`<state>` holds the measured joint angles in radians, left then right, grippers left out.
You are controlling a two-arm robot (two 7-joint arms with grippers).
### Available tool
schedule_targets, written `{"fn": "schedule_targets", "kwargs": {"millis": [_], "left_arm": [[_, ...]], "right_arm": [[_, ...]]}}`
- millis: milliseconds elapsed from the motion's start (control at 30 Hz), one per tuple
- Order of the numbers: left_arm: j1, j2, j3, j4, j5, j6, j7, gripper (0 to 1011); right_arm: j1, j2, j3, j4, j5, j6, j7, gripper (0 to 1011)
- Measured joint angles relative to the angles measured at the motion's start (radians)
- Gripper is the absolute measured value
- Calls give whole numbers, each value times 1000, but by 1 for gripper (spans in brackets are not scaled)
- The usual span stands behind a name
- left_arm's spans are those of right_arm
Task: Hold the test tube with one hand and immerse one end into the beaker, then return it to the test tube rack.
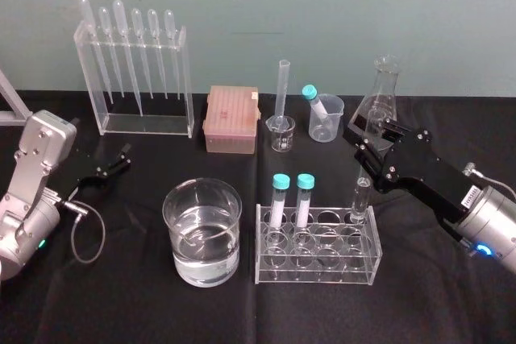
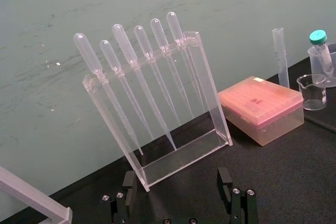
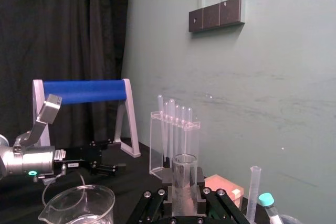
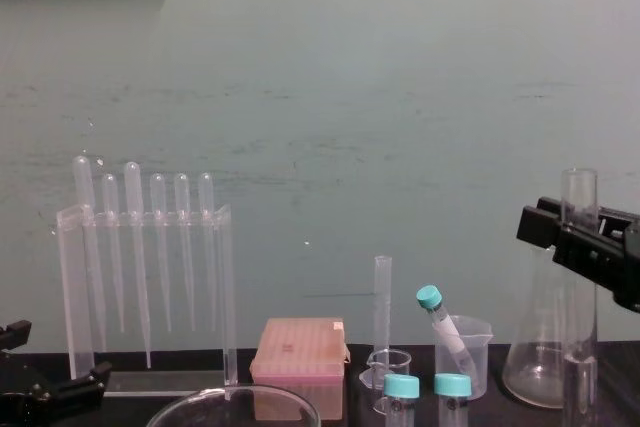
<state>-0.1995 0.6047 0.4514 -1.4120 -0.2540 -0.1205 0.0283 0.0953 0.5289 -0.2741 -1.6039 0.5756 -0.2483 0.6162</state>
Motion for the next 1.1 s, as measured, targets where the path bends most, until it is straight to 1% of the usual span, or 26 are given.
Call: {"fn": "schedule_targets", "kwargs": {"millis": [333,533,1100], "left_arm": [[0,0,0,0,0,0,0,1000],[0,0,0,0,0,0,0,1000],[0,0,0,0,0,0,0,1000]], "right_arm": [[26,-14,-21,50,1,6,16,224],[30,-17,-30,71,2,9,19,224],[10,-5,-38,84,-11,26,8,224]]}}
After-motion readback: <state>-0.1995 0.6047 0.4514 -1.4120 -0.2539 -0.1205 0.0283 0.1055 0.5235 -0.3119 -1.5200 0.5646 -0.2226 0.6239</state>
